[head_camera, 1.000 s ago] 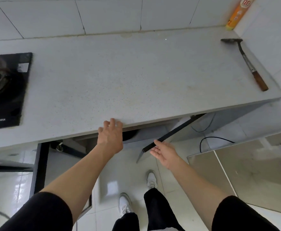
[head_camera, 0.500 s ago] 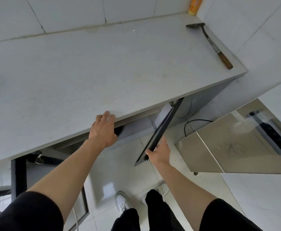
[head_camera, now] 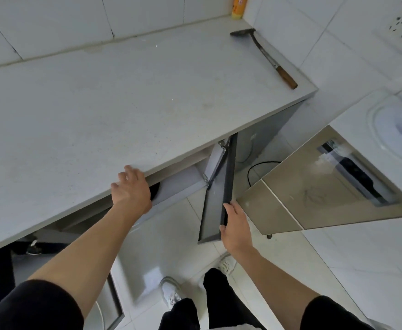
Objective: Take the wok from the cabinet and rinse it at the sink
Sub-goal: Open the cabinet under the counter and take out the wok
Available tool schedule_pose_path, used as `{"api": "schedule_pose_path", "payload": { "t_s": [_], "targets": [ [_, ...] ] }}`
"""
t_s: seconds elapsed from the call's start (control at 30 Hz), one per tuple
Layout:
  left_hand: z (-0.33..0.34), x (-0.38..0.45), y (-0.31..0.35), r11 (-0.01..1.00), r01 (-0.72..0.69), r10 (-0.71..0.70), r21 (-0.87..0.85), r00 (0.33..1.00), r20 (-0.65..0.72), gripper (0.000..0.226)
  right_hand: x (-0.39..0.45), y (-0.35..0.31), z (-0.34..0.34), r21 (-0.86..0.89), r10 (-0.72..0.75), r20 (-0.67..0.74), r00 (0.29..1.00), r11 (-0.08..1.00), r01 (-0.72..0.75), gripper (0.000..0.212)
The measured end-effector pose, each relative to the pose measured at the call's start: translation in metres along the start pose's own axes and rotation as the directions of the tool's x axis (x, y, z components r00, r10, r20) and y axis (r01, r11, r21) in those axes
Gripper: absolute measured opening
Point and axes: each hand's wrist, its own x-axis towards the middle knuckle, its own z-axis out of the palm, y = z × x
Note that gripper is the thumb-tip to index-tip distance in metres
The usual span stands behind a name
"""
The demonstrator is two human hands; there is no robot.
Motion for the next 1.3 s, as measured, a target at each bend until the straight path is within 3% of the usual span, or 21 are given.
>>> {"api": "schedule_pose_path", "payload": {
  "t_s": [0.1,0.2,0.3,0.47,0.6,0.8,1.13,1.3],
  "targets": [
    [-0.008,0.003,0.017,1.0,0.009,-0.009,-0.007,1.0,0.003,0.085,-0.004,0.012,-0.008,-0.051,-0.002,0.028,1.0,0.999,0.003,0.072],
    [-0.014,0.007,0.045,0.975,-0.187,0.169,-0.123,0.975,-0.147,0.073,-0.005,0.035,-0.022,-0.179,-0.011,0.028,1.0,0.984,0.016,0.073],
    [-0.021,0.012,0.057,0.929,-0.282,0.248,-0.241,0.955,-0.16,0.075,0.002,0.046,-0.037,-0.289,-0.032,0.02,0.999,0.957,0.037,0.071],
    [-0.01,0.013,0.043,0.95,-0.2,0.179,-0.241,0.978,-0.108,0.068,0.005,0.049,-0.039,-0.372,-0.027,0.066,0.997,0.927,0.05,0.073],
    [-0.009,0.014,0.044,0.96,-0.222,0.202,-0.168,0.971,-0.127,0.072,0.008,0.06,-0.045,-0.343,0.021,0.06,0.998,0.94,0.0,0.068],
    [-0.003,0.01,0.05,0.964,-0.224,0.204,-0.145,0.969,-0.142,0.079,0.015,0.075,-0.057,-0.389,0.112,0.121,0.986,0.919,-0.056,0.078],
    [-0.005,0.006,0.057,0.972,-0.196,0.185,-0.125,0.978,-0.097,0.08,0.033,0.104,-0.068,-0.437,0.155,0.108,0.982,0.895,-0.094,0.082],
    [-0.006,0.007,0.069,0.983,-0.155,0.148,-0.099,0.987,-0.067,0.084,0.051,0.117,-0.082,-0.438,0.2,0.164,0.966,0.892,-0.11,0.076]
  ]
}}
